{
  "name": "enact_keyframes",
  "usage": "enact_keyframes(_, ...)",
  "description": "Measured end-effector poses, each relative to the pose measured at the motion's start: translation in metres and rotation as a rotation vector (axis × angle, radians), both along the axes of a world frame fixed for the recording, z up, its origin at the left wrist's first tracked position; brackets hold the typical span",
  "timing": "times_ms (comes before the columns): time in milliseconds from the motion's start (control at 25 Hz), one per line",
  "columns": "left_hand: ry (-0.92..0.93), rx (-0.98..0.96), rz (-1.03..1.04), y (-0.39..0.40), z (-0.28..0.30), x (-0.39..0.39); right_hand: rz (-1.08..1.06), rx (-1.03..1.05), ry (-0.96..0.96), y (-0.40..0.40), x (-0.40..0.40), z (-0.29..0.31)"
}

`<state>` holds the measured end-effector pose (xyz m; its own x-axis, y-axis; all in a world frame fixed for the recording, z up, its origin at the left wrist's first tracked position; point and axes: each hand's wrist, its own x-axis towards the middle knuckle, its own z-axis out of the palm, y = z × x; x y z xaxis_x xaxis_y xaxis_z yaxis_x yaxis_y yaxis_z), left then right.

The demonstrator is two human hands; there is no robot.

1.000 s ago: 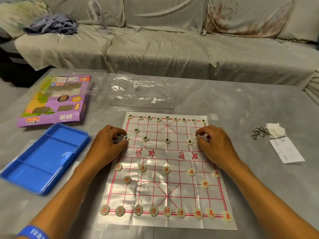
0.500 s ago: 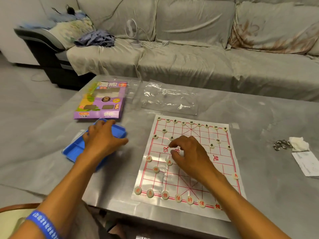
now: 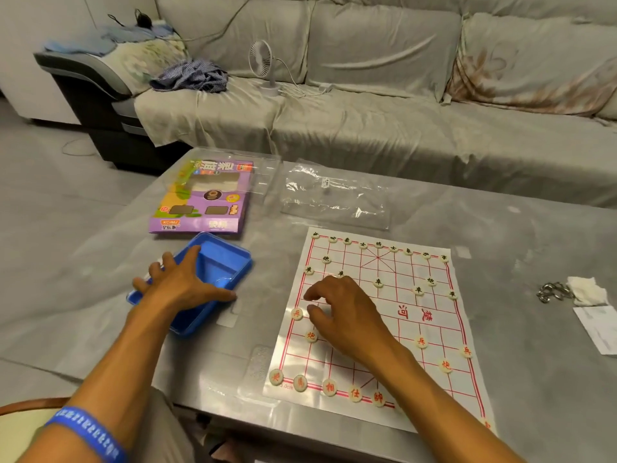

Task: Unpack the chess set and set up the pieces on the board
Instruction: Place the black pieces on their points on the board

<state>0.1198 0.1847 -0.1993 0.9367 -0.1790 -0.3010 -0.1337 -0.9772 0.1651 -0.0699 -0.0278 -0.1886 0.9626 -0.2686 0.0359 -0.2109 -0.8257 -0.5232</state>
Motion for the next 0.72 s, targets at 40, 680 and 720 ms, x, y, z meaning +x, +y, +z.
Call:
enact_keyframes(40,0.004,-0.008,0.006,0.000,-0.001,0.001,-0.003,0.007,0.005,-0.001,0.000,-0.001)
enact_keyframes(680,-0.230,-0.327,-0.434,-0.062,0.012,-0.052,-0.382,1.066,-0.169,-0.001,0.043,0.024)
enact_keyframes(720,-0.194,-0.324,-0.453,-0.064,0.012,-0.052,-0.415,1.100,-0.177,-0.003,0.044,0.022)
